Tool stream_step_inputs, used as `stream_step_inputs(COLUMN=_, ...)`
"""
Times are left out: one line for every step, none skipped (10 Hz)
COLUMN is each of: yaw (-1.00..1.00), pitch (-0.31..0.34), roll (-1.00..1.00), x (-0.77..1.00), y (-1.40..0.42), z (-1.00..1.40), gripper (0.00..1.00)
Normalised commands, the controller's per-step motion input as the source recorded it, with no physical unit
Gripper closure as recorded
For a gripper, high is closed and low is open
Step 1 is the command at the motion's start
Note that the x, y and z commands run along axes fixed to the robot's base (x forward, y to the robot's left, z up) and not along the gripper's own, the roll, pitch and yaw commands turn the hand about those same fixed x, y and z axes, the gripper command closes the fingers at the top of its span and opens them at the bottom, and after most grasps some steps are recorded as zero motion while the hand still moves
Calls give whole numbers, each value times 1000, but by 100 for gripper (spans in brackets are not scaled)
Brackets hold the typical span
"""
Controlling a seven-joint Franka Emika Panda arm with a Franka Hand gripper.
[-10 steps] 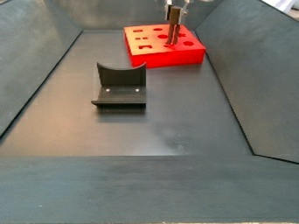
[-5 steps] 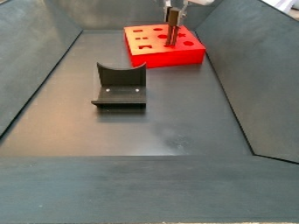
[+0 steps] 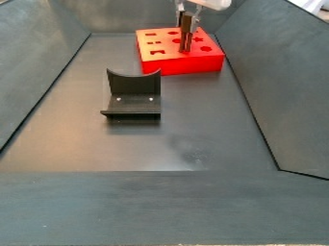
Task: Pick up the 3 prong object. Move up. Place the 3 prong object on the fixture. Regrasp the 3 prong object. Move to above the board. Insert the 3 prong object.
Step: Insert the 3 prong object.
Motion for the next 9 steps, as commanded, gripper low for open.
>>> stream_step_inputs(yaw=-3, pitch=-37, roll=156, x=69, y=-43, z=-1000, gripper=100)
stream_step_inputs(yaw=-17, pitch=-33, roll=123, x=103, y=-74, z=-1000, gripper=100)
stream_step_inputs(yaw=-20, pitch=-34, roll=97, x=111, y=-63, z=-1000, gripper=100)
stream_step_inputs(yaw=0, pitch=-10, roll=141, x=71, y=-63, z=-891, gripper=100)
stream_step_inputs(yaw=3, pitch=0, roll=106, x=117, y=-6, z=-611, gripper=100)
stream_step_inputs(yaw=31, pitch=24, roll=141, x=211, y=-86, z=-686, gripper=100)
stream_step_inputs(yaw=20, pitch=96, roll=121, x=434, y=-97, z=-837, gripper=100)
stream_step_inputs(yaw=0, pitch=109, roll=144, x=583, y=-126, z=-834, gripper=100)
stream_step_inputs(yaw=0, pitch=131, roll=139, x=634, y=-140, z=-831, gripper=100)
